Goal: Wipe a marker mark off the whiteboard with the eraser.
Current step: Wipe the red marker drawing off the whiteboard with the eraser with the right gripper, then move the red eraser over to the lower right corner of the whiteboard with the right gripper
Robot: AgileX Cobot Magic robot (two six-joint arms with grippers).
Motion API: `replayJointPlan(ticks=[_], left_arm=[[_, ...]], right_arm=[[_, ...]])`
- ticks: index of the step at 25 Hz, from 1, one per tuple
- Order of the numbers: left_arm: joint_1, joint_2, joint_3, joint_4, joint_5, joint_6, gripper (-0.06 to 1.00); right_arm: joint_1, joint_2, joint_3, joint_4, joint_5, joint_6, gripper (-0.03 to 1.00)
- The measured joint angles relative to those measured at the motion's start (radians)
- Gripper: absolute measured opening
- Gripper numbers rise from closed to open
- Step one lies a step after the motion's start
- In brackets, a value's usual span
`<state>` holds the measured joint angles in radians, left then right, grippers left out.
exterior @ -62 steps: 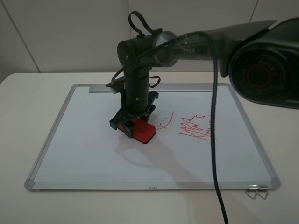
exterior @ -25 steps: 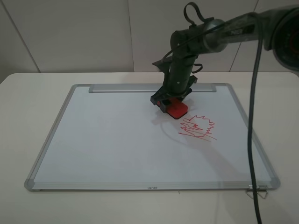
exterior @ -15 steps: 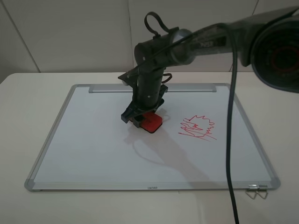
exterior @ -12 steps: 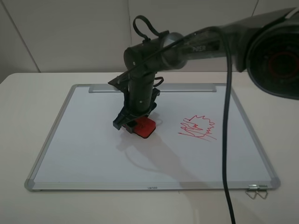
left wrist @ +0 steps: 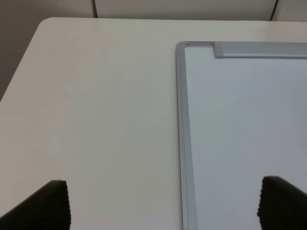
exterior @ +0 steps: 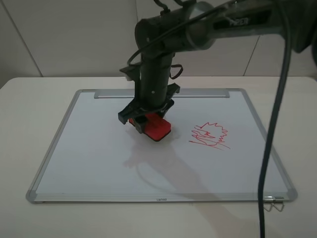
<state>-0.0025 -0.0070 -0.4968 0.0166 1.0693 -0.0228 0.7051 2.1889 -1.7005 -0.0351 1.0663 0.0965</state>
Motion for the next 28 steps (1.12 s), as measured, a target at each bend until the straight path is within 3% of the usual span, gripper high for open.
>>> replayJointPlan(ticks=[4,14,22,28], left_arm=[[0.0,0.0,0.0,0.0,0.0,0.0,0.78],[0.0,0.0,0.0,0.0,0.0,0.0,0.78],[0.0,0.0,0.0,0.0,0.0,0.0,0.78],[0.0,0.0,0.0,0.0,0.0,0.0,0.78]], right_arm=[[-0.09,-0.086,0.111,-0.06,0.02,0.187,0.5],[-0.284,-0.382,0.609,-0.164,-0.144,0.421,0.5],[-0.307,-0.492,0.84,-0.267,-0.277,0.6,0.5],[-0.307,-0.493,0.957,-0.286,-0.441,0.624,0.5]])
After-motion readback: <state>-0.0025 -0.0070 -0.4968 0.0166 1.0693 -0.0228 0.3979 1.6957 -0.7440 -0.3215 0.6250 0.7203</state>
